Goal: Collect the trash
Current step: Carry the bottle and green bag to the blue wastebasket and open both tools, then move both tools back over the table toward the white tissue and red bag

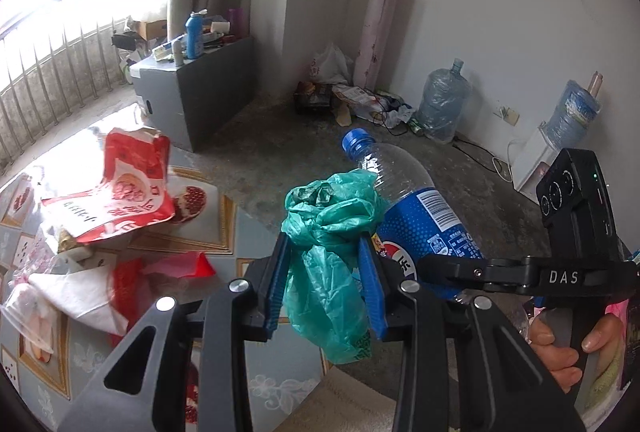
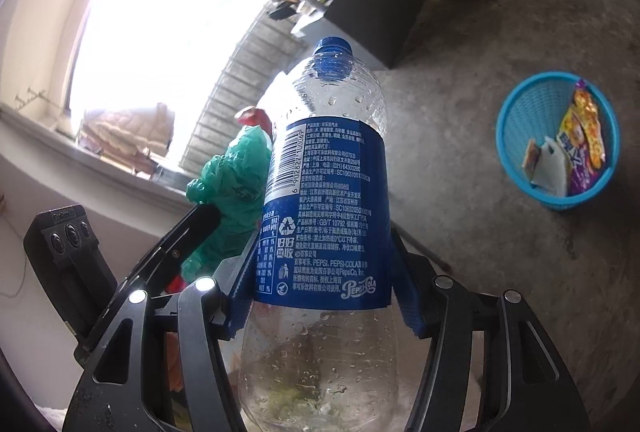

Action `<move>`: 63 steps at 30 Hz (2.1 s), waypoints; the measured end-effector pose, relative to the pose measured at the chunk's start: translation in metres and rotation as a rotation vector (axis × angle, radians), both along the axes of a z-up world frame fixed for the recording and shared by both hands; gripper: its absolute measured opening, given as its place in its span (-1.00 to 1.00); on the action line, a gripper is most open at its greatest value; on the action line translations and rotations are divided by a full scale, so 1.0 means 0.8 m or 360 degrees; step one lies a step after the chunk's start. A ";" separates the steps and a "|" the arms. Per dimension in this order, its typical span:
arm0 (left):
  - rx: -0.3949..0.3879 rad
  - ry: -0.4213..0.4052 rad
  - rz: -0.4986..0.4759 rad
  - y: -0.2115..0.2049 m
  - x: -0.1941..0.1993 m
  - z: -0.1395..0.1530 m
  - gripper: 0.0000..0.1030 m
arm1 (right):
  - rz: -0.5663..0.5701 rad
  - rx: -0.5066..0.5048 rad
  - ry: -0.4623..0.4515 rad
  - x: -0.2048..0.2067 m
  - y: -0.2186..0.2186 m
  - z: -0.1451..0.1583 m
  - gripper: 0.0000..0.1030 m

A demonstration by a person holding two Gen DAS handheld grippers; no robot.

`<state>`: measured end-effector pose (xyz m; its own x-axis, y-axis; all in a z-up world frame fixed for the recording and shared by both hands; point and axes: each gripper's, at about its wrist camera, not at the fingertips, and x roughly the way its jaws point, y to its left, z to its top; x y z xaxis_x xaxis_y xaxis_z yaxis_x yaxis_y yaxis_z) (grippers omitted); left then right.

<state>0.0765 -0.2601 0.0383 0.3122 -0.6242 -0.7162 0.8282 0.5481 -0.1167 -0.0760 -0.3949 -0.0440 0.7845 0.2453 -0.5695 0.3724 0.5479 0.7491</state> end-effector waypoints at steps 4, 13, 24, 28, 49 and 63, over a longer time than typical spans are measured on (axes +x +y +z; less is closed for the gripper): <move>0.0087 0.0053 -0.0082 -0.058 0.009 -0.025 -0.35 | -0.0146 0.0052 0.0063 -0.012 -0.037 -0.022 0.09; 0.0243 0.0207 -0.0234 -0.213 0.041 -0.079 -0.33 | -0.0420 0.0229 0.0323 -0.035 -0.146 -0.108 0.12; 0.0332 0.0177 -0.0179 -0.287 0.067 -0.121 0.16 | -0.0630 0.0280 0.0519 -0.014 -0.226 -0.204 0.40; 0.0350 0.0139 -0.0152 -0.257 0.064 -0.116 0.16 | -0.0601 0.0135 0.0540 -0.014 -0.190 -0.188 0.40; 0.0104 -0.0154 0.0279 0.045 0.039 0.014 0.22 | -0.0229 -0.0595 0.0235 0.031 -0.036 -0.007 0.55; 0.0023 -0.0172 0.0676 0.200 0.054 0.026 0.22 | 0.0107 -0.0706 0.0119 0.079 0.053 0.035 0.55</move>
<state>0.1200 -0.1001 0.0594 0.6125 -0.4146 -0.6730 0.5360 0.8436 -0.0319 -0.0128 -0.3524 -0.0159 0.7279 0.0135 -0.6856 0.3694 0.8346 0.4086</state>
